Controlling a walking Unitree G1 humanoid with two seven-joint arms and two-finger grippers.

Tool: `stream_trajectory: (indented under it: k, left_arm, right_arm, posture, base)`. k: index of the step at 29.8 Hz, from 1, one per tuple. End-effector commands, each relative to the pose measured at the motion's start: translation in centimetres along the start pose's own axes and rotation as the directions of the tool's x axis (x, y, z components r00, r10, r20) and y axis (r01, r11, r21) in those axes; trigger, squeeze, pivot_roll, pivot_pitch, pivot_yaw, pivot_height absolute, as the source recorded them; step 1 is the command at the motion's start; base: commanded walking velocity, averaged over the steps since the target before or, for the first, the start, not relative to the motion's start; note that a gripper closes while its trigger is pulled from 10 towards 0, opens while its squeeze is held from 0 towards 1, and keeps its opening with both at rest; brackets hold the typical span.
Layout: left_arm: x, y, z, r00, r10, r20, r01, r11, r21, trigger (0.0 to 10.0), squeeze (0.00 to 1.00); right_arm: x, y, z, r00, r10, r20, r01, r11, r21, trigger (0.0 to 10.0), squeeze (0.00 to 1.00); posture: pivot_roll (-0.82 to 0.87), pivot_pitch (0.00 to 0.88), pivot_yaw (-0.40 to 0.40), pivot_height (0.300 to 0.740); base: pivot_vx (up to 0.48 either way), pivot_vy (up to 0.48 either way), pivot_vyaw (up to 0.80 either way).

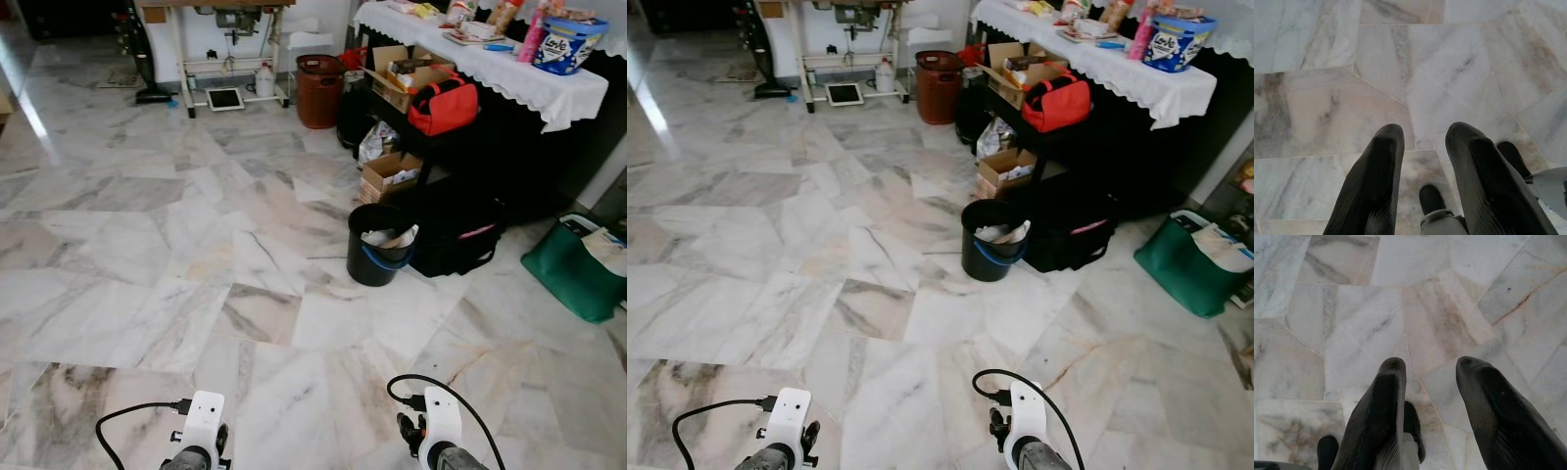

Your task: Setting the table

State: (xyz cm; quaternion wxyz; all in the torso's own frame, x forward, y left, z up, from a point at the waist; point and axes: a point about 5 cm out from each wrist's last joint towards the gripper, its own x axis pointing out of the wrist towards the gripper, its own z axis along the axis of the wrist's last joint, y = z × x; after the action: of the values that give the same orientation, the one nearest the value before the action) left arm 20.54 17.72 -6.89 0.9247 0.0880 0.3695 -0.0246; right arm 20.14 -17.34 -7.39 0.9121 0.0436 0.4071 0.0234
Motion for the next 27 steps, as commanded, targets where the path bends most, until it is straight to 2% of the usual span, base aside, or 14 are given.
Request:
stream_trajectory:
  k: [1,4,7,12,27]
  left_arm:
    - [-0.19,-0.14,-0.82,0.999,0.001,-0.037,0.000,1.000,0.029,10.0,0.00]
    - [-0.20,-0.12,-0.85,0.999,0.004,-0.039,-0.003,1.000,0.021,10.0,0.00]
    - [-0.19,0.03,-0.80,0.999,0.019,-0.038,-0.020,0.999,-0.024,10.0,0.00]
    - [-0.08,-0.10,-0.51,0.999,0.010,-0.031,-0.010,1.000,0.008,10.0,0.00]
    - [-0.21,-0.03,-0.91,0.999,0.022,-0.043,-0.023,1.000,-0.010,10.0,0.00]
  right_arm:
    - [0.02,0.07,0.02,1.000,0.006,-0.005,-0.006,1.000,-0.013,10.0,0.00]
    - [0.05,0.11,0.11,1.000,0.009,-0.003,-0.009,1.000,-0.015,10.0,0.00]
    - [0.07,0.13,0.18,1.000,0.009,-0.001,-0.009,1.000,-0.015,10.0,0.00]
    - [0.05,-0.13,0.26,1.000,-0.001,0.000,0.001,1.000,-0.008,10.0,0.00]
    - [0.05,-0.34,0.35,1.000,-0.011,0.000,0.011,1.000,0.002,10.0,0.00]
  posture:
    - [0.04,0.000,-0.064,0.736]
    - [0.04,0.000,-0.066,0.736]
    - [0.04,0.000,-0.066,0.736]
    - [0.04,0.000,-0.072,0.736]
    - [0.04,0.000,-0.078,0.736]
  base:
    - [0.000,-0.390,-0.69]
    - [0.000,-0.452,-0.69]
    - [0.000,0.000,-0.70]
    - [0.000,0.000,-0.70]
    - [0.000,0.000,-0.71]
